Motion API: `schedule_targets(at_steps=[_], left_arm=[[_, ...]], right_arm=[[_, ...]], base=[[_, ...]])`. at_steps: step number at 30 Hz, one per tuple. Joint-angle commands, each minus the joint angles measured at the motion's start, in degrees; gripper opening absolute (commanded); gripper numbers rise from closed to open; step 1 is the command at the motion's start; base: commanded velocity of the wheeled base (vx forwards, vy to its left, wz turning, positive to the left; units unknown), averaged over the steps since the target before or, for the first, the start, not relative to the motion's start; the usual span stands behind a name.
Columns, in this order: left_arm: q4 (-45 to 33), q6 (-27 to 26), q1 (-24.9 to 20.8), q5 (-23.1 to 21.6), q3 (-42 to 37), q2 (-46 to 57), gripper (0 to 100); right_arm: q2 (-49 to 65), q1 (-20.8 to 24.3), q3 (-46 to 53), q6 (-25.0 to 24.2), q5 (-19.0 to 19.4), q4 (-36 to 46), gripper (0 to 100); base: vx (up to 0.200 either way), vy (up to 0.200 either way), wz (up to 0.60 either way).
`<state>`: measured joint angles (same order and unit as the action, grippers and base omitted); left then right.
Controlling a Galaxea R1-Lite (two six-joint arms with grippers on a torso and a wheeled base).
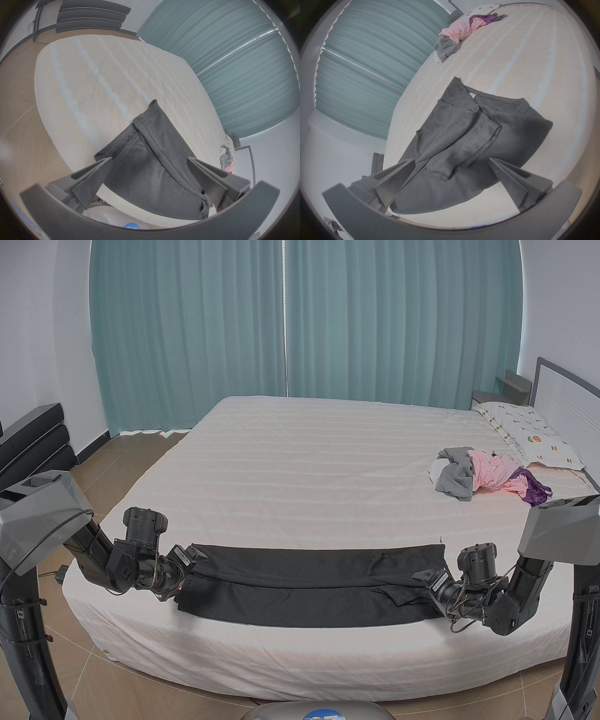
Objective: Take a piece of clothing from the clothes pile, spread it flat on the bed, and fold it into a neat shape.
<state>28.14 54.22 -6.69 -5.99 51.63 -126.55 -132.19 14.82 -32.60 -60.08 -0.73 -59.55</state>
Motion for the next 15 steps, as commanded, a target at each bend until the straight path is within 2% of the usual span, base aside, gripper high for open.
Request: schedule_targets(at_steps=[1,7,12,13,15], left_arm=[[0.1,0.0,0.0,0.0,0.1,-0.6,100],[0.1,0.0,0.0,0.1,0.1,-0.9,100],[0.1,-0.1,0.1,0.1,0.1,-1.0,100],[0.1,-0.1,0.1,0.1,0.1,-1.0,100],[0.1,-0.1,0.0,0.1,0.1,-1.0,100]], right_arm=[[-1.1,0.3,-0.4,0.0,-0.1,0.0,100],[-3.2,0.2,-3.0,1.0,-2.7,0.4,100],[-3.9,0.4,-3.0,2.4,-3.0,0.4,100],[-3.9,0.5,-3.0,2.5,-3.0,0.3,0],[-3.9,0.6,-2.9,2.6,-3.0,0.4,0]], base=[[0.000,0.000,0.00],[0.000,0.000,0.00],[0.000,0.000,0.00],[0.000,0.000,0.00],[0.000,0.000,0.00]])
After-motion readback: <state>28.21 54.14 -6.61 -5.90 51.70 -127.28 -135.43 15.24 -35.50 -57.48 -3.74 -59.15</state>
